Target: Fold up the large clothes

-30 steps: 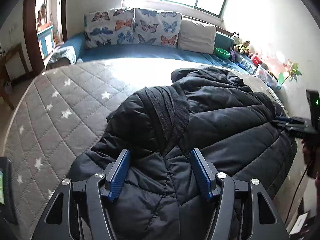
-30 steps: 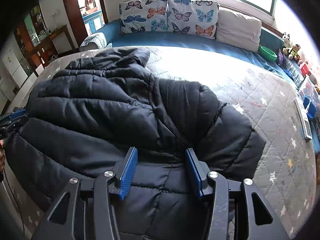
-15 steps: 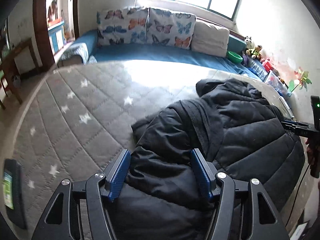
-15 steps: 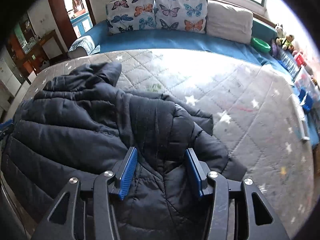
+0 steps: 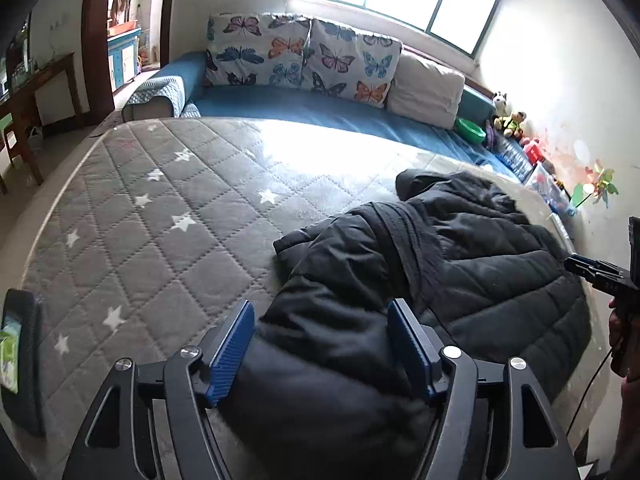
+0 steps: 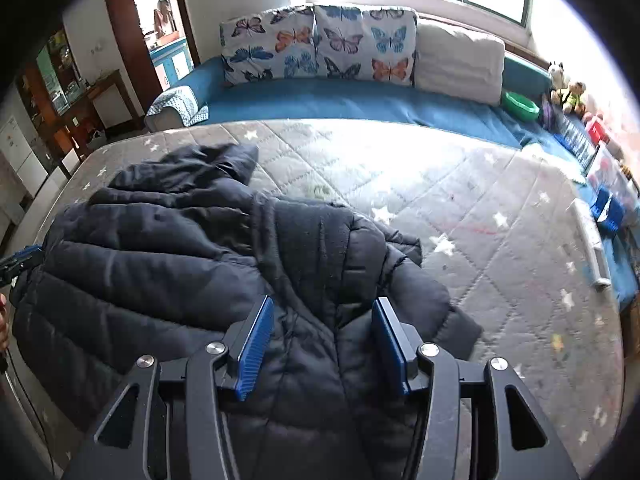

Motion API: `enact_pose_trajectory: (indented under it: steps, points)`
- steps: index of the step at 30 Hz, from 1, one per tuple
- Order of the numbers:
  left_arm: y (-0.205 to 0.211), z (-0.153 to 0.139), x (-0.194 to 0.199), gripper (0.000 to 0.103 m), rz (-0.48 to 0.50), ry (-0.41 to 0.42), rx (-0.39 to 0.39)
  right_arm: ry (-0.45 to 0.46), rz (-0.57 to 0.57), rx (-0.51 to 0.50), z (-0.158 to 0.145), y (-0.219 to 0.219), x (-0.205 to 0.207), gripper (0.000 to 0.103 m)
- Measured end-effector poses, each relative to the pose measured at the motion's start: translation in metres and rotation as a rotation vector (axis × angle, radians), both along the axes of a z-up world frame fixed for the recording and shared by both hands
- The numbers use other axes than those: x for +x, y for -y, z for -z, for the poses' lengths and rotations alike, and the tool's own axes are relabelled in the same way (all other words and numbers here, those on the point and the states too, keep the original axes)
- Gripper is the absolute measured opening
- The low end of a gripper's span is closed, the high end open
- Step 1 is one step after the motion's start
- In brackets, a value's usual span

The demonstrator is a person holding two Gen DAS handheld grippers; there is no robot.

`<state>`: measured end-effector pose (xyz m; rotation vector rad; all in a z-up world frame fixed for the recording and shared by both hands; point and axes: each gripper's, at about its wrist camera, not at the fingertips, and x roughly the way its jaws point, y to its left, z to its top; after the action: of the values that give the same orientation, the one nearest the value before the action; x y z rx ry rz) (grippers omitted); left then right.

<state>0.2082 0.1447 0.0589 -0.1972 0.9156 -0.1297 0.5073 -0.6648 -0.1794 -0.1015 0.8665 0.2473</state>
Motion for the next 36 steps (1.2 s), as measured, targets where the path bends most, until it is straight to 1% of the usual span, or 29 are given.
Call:
enact_pose_trajectory:
  steps: [1, 3, 6, 8, 12, 15, 17, 18, 20, 22, 25, 27, 29, 31, 35, 36]
  points:
    - [-0.001, -0.004, -0.007, 0.084, -0.004, 0.009, 0.0, 0.027, -0.008, -0.017, -0.007, -0.002, -0.008, 0.056]
    - [-0.002, -0.008, -0.021, 0.087, -0.009, 0.016, -0.001, 0.043, -0.032, -0.018, -0.012, -0.006, -0.018, 0.056]
    - [-0.002, -0.01, -0.046, 0.088, -0.003, 0.019, -0.005, 0.046, -0.128, 0.003, -0.018, -0.023, -0.041, 0.056]
    - [0.001, -0.008, -0.061, 0.088, 0.007, 0.019, -0.002, 0.047, -0.203, -0.005, -0.017, -0.043, -0.058, 0.056]
    - [0.009, -0.001, -0.081, 0.088, 0.014, 0.014, 0.026, 0.046, -0.339, -0.025, -0.008, -0.084, -0.086, 0.056]
    - [0.009, 0.007, -0.087, 0.088, 0.01, 0.001, 0.024, 0.03, -0.395, -0.057, 0.004, -0.109, -0.095, 0.056]
    - [0.007, 0.014, -0.088, 0.088, 0.008, -0.015, -0.004, 0.006, -0.393, -0.12, 0.022, -0.12, -0.093, 0.057]
    - [0.005, 0.016, -0.086, 0.088, 0.009, -0.02, -0.012, 0.006, -0.389, -0.136, 0.031, -0.123, -0.091, 0.058]
    - [0.003, 0.02, -0.089, 0.088, 0.005, -0.029, -0.036, 0.001, -0.385, -0.145, 0.038, -0.123, -0.089, 0.059]
    - [0.0, 0.018, -0.09, 0.088, 0.004, -0.03, -0.078, -0.004, -0.383, -0.15, 0.033, -0.123, -0.088, 0.059]
    - [-0.008, 0.021, -0.094, 0.089, -0.001, -0.051, -0.175, -0.006, -0.374, -0.145, 0.018, -0.123, -0.09, 0.059]
    - [-0.011, 0.025, -0.098, 0.092, -0.009, -0.07, -0.21, 0.009, -0.388, -0.146, 0.01, -0.126, -0.095, 0.059]
    - [-0.015, 0.031, -0.103, 0.093, -0.01, -0.083, -0.253, 0.043, -0.42, -0.151, 0.003, -0.133, -0.106, 0.059]
    - [-0.019, 0.039, -0.106, 0.096, -0.017, -0.099, -0.297, 0.07, -0.473, -0.149, -0.004, -0.145, -0.118, 0.059]
    - [-0.019, 0.049, -0.108, 0.096, -0.017, -0.124, -0.343, 0.072, -0.588, -0.145, -0.004, -0.174, -0.138, 0.059]
    - [-0.016, 0.05, -0.107, 0.096, -0.015, -0.129, -0.362, 0.067, -0.643, -0.16, -0.003, -0.182, -0.142, 0.059]
